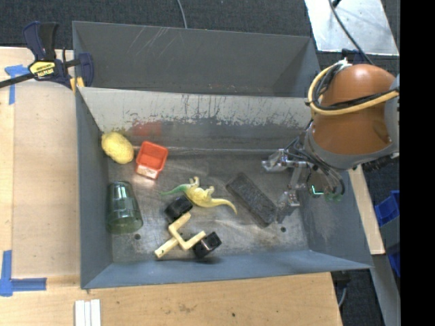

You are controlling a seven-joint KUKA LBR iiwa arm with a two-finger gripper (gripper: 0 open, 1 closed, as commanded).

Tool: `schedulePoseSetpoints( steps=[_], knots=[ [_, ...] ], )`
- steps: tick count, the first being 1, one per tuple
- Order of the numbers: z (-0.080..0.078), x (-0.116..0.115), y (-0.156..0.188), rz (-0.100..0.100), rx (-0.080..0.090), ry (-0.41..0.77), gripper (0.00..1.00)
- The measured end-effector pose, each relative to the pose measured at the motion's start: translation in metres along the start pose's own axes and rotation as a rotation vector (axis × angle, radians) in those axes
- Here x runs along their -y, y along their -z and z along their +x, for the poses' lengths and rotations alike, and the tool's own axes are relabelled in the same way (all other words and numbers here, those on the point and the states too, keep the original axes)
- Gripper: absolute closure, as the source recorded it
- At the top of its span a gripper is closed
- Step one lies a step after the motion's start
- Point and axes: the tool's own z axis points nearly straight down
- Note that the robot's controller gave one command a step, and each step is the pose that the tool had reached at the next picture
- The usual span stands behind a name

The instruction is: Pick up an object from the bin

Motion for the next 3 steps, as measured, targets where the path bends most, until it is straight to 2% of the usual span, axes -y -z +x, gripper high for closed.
schedulePoseSetpoints(
  steps=[1,2,3],
  knots=[
    [-0.002,0.000,0.004,0.001,0.008,0.002,0.00],
    [0.003,-0.001,-0.091,0.001,0.038,0.036,1.00],
    [0.003,-0.001,-0.091,0.001,0.038,0.037,1.00]
  ],
)
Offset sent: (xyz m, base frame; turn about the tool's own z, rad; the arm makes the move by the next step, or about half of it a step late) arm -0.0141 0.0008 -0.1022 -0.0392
